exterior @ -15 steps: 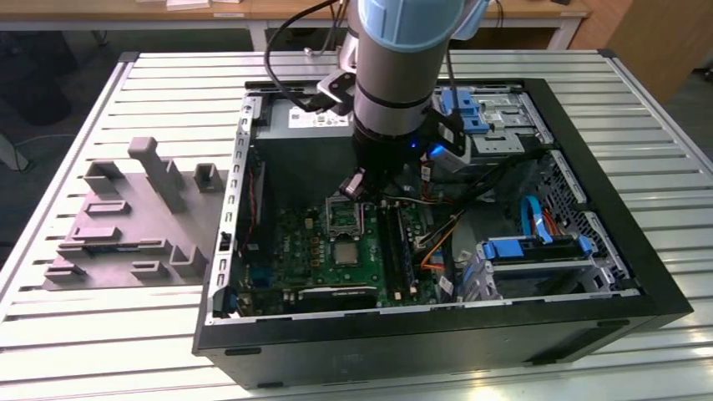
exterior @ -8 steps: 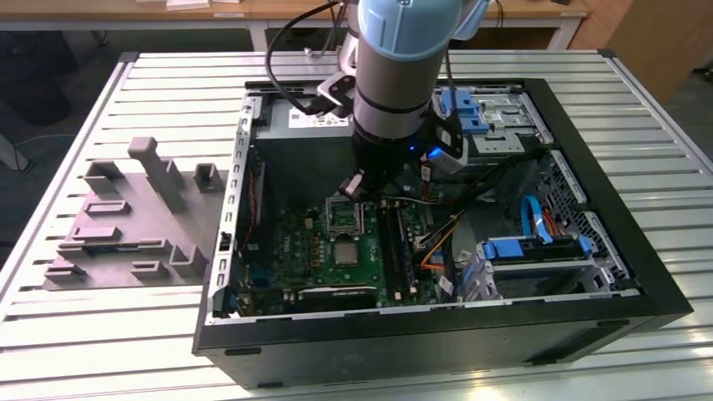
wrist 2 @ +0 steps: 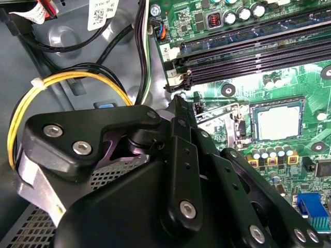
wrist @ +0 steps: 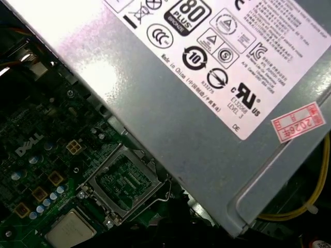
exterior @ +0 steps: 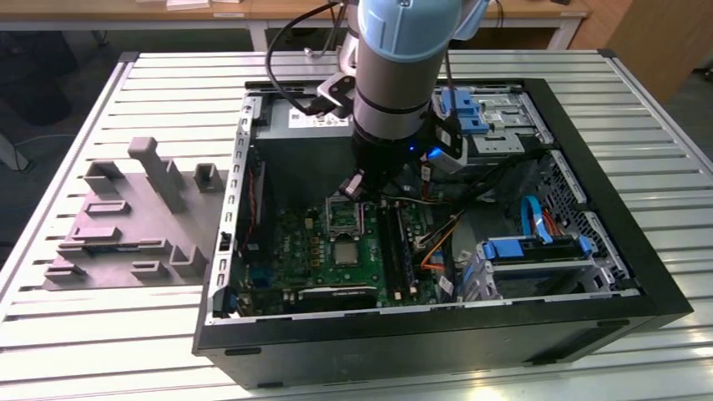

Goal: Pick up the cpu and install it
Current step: 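Close the cpu cover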

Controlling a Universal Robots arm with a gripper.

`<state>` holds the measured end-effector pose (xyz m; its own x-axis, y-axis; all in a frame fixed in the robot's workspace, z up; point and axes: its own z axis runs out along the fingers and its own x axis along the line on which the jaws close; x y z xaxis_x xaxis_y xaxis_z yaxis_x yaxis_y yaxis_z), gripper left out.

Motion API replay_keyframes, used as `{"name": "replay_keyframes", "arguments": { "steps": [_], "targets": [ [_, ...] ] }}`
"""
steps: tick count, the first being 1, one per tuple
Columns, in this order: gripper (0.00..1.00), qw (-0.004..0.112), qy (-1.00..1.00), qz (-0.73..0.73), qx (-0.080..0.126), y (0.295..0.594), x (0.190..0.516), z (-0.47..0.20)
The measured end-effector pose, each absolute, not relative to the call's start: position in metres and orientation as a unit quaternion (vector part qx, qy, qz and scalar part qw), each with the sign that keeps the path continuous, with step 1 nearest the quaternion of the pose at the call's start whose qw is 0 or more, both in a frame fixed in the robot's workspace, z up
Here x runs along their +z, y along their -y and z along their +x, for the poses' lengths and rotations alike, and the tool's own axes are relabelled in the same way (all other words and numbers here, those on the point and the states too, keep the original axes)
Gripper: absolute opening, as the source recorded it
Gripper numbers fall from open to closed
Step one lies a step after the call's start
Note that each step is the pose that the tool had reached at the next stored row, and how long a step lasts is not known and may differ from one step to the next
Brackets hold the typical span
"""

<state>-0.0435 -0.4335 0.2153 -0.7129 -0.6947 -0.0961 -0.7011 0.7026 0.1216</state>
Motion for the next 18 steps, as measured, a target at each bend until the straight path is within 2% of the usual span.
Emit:
{"name": "replay_keyframes", "arguments": {
  "steps": [18],
  "targets": [
    [0.11,0.022,-0.918,-0.388,0.079,0.4261,0.2061,-0.0432]
  ]
}}
